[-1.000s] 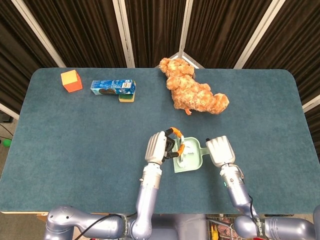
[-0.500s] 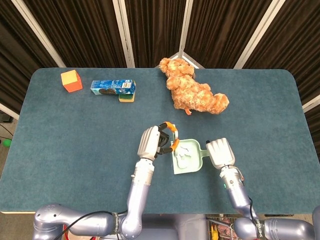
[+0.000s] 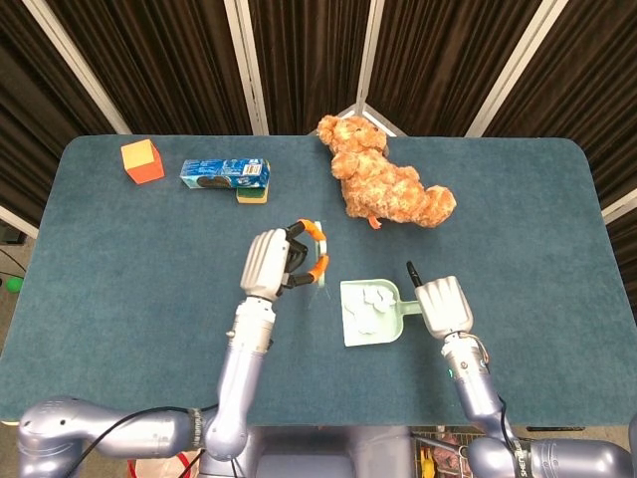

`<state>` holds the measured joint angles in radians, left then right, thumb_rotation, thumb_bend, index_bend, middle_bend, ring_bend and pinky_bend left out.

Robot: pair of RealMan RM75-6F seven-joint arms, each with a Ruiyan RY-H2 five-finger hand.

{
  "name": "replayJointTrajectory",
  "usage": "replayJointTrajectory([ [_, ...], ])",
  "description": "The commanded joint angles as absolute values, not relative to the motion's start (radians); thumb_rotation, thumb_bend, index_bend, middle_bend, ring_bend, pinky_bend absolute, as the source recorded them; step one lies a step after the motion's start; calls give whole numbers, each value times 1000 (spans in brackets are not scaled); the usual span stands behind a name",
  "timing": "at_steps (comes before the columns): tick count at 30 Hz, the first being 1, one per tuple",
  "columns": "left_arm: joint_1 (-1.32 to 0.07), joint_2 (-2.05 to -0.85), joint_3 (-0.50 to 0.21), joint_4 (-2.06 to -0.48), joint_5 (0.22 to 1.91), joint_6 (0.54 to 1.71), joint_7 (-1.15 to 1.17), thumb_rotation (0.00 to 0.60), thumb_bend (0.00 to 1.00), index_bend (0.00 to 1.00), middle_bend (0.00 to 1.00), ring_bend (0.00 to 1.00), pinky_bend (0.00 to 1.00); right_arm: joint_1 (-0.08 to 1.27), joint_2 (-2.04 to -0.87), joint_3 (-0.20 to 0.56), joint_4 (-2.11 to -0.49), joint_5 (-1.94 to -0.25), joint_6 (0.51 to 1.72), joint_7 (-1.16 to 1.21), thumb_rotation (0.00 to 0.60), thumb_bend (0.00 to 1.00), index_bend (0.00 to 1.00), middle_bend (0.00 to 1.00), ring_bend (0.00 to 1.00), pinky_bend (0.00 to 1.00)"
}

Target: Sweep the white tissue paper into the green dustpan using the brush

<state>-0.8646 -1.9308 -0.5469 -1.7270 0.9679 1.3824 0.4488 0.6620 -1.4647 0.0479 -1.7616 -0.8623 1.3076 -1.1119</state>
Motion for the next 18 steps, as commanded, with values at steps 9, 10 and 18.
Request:
replayJointTrajectory([
  [9, -816, -1567, -339, -1760, 1114, 1244, 720, 600, 622, 789, 1000, 982, 1000, 653, -1429, 53, -1805, -872, 1331, -1104, 600, 452, 0, 841, 776, 863],
  [10, -814, -1544, -323, -1754, 1120, 1234, 733, 600, 622, 789, 1000, 982, 1000, 652, -1425, 51, -1808, -874, 1332, -1102, 600, 452, 0, 841, 776, 863],
  [18, -804, -1446, -210, -1702, 1125, 1154, 823, 600, 557, 748, 979, 958, 998, 647, -1420, 43, -1817, -882, 1333, -1096, 600, 452, 0, 841, 776, 863],
])
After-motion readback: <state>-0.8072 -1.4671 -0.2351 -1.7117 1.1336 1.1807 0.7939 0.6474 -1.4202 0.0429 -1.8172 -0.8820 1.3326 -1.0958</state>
